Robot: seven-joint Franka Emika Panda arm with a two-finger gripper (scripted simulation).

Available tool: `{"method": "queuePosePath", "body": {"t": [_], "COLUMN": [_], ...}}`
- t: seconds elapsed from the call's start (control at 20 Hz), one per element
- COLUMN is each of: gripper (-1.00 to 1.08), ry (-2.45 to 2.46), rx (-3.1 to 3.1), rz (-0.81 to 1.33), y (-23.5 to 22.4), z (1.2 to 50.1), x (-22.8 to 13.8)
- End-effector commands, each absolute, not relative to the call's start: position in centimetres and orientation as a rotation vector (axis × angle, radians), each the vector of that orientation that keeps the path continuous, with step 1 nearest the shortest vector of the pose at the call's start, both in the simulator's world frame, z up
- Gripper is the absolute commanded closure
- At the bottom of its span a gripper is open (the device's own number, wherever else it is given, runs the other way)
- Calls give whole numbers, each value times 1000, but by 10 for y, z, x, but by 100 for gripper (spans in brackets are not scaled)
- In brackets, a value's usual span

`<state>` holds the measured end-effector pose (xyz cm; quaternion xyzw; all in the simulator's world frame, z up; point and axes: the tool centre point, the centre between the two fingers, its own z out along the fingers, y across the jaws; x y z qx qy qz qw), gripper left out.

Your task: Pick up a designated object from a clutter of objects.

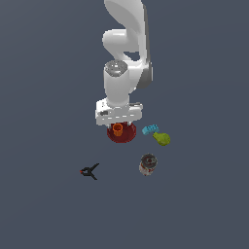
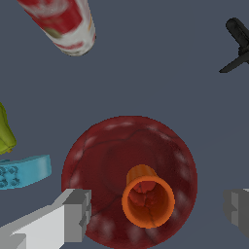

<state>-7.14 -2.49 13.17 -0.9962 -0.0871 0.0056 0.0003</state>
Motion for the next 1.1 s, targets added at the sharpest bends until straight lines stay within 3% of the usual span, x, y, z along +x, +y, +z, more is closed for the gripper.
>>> {"method": "queuePosePath", "body": {"t": [0.0, 0.45, 1.05], "gripper": [-92, -92, -92], "ry": [-282, -299, -300], "rx": [-3128, -3127, -3127], "rz": [11, 1, 2], "y": [-29, -36, -37], "z": [119, 95, 81], "x": [-82, -105, -107]}}
